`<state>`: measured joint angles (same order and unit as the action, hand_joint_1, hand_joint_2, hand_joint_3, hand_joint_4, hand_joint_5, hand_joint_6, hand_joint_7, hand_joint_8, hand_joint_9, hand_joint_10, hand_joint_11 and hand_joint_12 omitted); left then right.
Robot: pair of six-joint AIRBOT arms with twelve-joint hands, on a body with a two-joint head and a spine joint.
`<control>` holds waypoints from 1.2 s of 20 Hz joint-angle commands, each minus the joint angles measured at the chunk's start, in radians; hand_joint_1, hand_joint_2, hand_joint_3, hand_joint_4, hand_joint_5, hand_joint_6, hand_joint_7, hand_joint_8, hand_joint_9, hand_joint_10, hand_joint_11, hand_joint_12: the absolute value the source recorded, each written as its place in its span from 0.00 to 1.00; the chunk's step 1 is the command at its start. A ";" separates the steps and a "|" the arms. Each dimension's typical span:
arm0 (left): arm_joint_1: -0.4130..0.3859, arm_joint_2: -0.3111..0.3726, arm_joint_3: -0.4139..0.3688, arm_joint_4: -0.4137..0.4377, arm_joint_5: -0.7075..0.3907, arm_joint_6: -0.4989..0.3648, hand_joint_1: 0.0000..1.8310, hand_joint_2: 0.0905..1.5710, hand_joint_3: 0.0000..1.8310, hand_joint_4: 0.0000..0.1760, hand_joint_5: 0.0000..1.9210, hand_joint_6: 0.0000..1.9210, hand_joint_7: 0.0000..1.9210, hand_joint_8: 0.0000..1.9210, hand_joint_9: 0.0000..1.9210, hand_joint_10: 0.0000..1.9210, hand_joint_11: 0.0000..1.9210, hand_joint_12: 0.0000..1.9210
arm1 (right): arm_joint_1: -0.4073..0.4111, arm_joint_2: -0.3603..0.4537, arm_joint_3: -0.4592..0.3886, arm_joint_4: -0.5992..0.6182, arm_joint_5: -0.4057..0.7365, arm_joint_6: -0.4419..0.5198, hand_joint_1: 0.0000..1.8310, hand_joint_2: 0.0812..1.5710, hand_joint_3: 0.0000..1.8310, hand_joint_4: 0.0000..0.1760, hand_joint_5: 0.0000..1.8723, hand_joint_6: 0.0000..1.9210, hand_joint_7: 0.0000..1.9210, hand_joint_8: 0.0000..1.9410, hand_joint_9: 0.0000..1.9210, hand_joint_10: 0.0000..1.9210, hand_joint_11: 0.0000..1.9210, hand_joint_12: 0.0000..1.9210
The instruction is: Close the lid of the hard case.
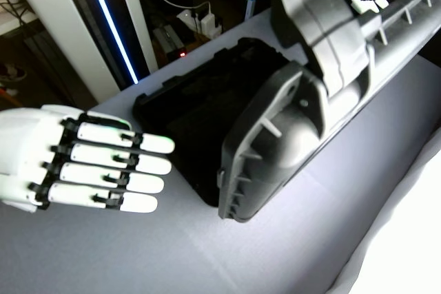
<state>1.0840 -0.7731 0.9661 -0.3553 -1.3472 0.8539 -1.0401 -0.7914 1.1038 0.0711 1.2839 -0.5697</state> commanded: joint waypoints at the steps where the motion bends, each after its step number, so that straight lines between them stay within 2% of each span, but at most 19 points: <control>1: -0.005 0.001 0.008 -0.007 -0.128 -0.006 0.06 0.80 0.02 0.00 0.03 0.01 0.03 0.01 0.03 0.01 0.00 0.12 | 0.001 0.004 0.009 0.032 0.118 0.009 0.09 0.80 0.03 0.00 0.07 0.01 0.06 0.01 0.05 0.01 0.04 0.05; 2: -0.004 0.001 0.008 -0.007 -0.129 -0.006 0.05 0.82 0.00 0.00 0.03 0.00 0.04 0.00 0.04 0.00 0.00 0.13 | 0.001 0.004 0.009 0.032 0.117 0.009 0.08 0.82 0.00 0.00 0.07 0.00 0.06 0.00 0.06 0.00 0.05 0.04; 5: -0.013 -0.002 0.019 -0.012 -0.125 -0.006 0.06 0.80 0.00 0.00 0.03 0.00 0.03 0.00 0.03 0.00 0.00 0.08 | 0.001 0.004 0.016 0.038 0.110 0.009 0.08 0.81 0.00 0.00 0.07 0.00 0.07 0.00 0.06 0.00 0.04 0.04; 7: -0.047 -0.017 0.051 -0.020 -0.083 -0.006 0.06 0.78 0.00 0.00 0.04 0.00 0.04 0.00 0.05 0.00 0.00 0.20 | 0.003 -0.005 0.035 0.058 0.093 0.009 0.09 0.81 0.00 0.00 0.08 0.00 0.08 0.00 0.07 0.00 0.05 0.04; 8: -0.074 -0.030 0.073 -0.021 -0.047 -0.006 0.06 0.78 0.00 0.00 0.04 0.00 0.04 0.00 0.05 0.00 0.00 0.18 | 0.012 -0.012 0.049 0.066 0.074 0.009 0.10 0.81 0.00 0.00 0.09 0.00 0.08 0.00 0.07 0.00 0.06 0.04; 12: -0.178 -0.088 0.170 -0.049 0.091 -0.007 0.09 0.76 0.00 0.00 0.04 0.00 0.04 0.00 0.03 0.00 0.00 0.09 | 0.102 -0.044 0.121 0.066 -0.052 0.009 0.10 0.82 0.00 0.00 0.07 0.00 0.08 0.00 0.06 0.00 0.04 0.02; 15: -0.243 -0.129 0.245 -0.050 0.200 -0.031 0.04 0.78 0.00 0.00 0.04 0.00 0.04 0.00 0.03 0.00 0.00 0.07 | 0.170 -0.072 0.175 0.065 -0.128 0.009 0.08 0.83 0.00 0.00 0.06 0.00 0.08 0.00 0.05 0.00 0.05 0.02; 16: -0.277 -0.145 0.275 -0.045 0.243 -0.033 0.04 0.79 0.00 0.00 0.03 0.00 0.03 0.00 0.01 0.00 0.00 0.03 | 0.202 -0.085 0.197 0.064 -0.154 0.009 0.10 0.82 0.00 0.00 0.07 0.00 0.09 0.00 0.05 0.00 0.04 0.02; 18: -0.342 -0.175 0.324 -0.029 0.313 -0.033 0.03 0.79 0.00 0.00 0.03 0.00 0.02 0.00 0.01 0.00 0.00 0.02 | 0.254 -0.105 0.231 0.051 -0.196 0.009 0.09 0.81 0.00 0.04 0.07 0.00 0.07 0.00 0.04 0.00 0.03 0.02; 19: -0.352 -0.181 0.332 -0.025 0.326 -0.033 0.03 0.79 0.00 0.00 0.03 0.00 0.03 0.00 0.01 0.00 0.00 0.02 | 0.267 -0.110 0.238 0.046 -0.204 0.009 0.10 0.81 0.00 0.00 0.06 0.00 0.07 0.00 0.04 0.00 0.03 0.02; 22: -0.421 -0.210 0.375 0.006 0.384 -0.033 0.03 0.78 0.00 0.00 0.04 0.00 0.03 0.00 0.01 0.00 0.01 0.01 | 0.361 -0.147 0.282 -0.011 -0.279 0.009 0.10 0.79 0.00 0.00 0.05 0.00 0.08 0.00 0.04 0.00 0.02 0.01; 24: -0.457 -0.225 0.396 0.028 0.419 -0.033 0.04 0.77 0.00 0.07 0.05 0.00 0.04 0.00 0.03 0.01 0.04 0.03 | 0.408 -0.166 0.306 -0.043 -0.325 0.007 0.09 0.78 0.00 0.00 0.05 0.00 0.08 0.00 0.04 0.00 0.03 0.02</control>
<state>0.6353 -1.0054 1.3567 -0.3237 -0.8185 0.8219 -0.6353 -0.9653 1.4044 -0.0055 0.8619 -0.5659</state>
